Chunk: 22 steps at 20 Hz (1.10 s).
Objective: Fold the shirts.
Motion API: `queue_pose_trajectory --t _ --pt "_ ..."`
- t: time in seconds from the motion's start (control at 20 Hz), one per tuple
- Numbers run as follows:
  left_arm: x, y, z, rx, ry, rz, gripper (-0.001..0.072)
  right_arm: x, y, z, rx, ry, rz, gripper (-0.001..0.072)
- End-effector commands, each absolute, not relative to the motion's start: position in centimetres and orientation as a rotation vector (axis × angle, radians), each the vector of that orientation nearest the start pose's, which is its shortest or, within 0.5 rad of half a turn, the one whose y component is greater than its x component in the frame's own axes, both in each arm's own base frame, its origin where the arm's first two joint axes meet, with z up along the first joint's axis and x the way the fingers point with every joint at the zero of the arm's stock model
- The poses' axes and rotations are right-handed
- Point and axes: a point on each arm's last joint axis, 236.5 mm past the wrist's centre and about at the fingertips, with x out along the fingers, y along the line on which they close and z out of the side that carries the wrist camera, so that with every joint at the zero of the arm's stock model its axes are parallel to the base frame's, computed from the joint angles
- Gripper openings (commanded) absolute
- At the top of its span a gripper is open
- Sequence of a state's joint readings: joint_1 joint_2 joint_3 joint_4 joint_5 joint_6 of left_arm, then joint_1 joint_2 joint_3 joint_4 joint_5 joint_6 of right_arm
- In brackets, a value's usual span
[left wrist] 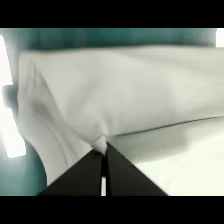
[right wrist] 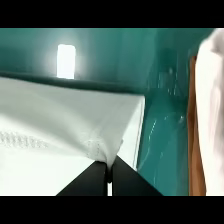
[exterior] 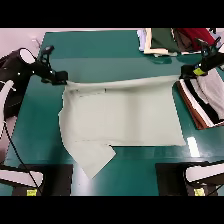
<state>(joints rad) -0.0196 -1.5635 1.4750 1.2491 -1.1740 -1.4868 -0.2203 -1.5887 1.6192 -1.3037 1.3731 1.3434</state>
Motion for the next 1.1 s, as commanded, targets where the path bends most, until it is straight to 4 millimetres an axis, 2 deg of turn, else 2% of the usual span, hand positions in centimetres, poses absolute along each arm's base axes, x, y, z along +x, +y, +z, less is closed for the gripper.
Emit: queue_pose_trajectory --t 0.0,0.15,0.2,0.25,0.3,0.45,0.6,0.7,0.9,0.95,1.05 --pt "42.4 -7.8 -2.9 -0.222 1.389 -0.245 0.0024 41.8 -4.7 0.4 0.176 1.373 0.12 0.0021" --pt "41.6 -8.1 -4.4 -0.257 1.414 -0.235 0.0027 40.5 -3.4 -2.0 0.215 1.406 0.136 0.0023" --pt "41.5 -8.1 -4.4 -0.258 1.415 -0.235 0.0208 40.2 -2.7 -2.4 0.245 1.413 0.154 0.0111" --pt "41.6 -8.1 -4.2 -0.264 1.412 -0.233 0.0514 40.4 -2.2 -2.3 0.267 1.405 0.165 0.0354" --pt "41.5 -8.1 -4.0 -0.283 1.414 -0.216 0.0552 40.7 -1.7 -1.8 0.288 1.39 0.179 0.0388" --pt "40.2 -7.7 -1.7 -0.271 1.414 -0.207 0.0553 40.2 -0.5 0.8 0.333 1.373 0.228 0.0385" --pt "35.5 -6.2 -0.1 -0.231 1.416 -0.152 0.0553 38.2 -0.1 3.1 0.312 1.325 0.225 0.0385" --pt "30.6 -6.0 -1.0 -0.246 1.452 -0.129 0.0553 37.0 0.3 4.1 0.303 1.281 0.217 0.0385" --pt "20.2 -6.1 -4.4 -0.299 1.592 -0.086 0.0553 36.2 0.5 5.0 0.289 1.19 0.19 0.0385" --pt "18.5 -6.4 -5.0 -0.321 1.618 -0.084 0.0553 36.0 0.5 5.2 0.288 1.184 0.189 0.0385" --pt "16.3 -7.8 -6.1 -0.389 1.652 -0.114 0.0554 35.9 0.6 5.3 0.288 1.184 0.19 0.0385"
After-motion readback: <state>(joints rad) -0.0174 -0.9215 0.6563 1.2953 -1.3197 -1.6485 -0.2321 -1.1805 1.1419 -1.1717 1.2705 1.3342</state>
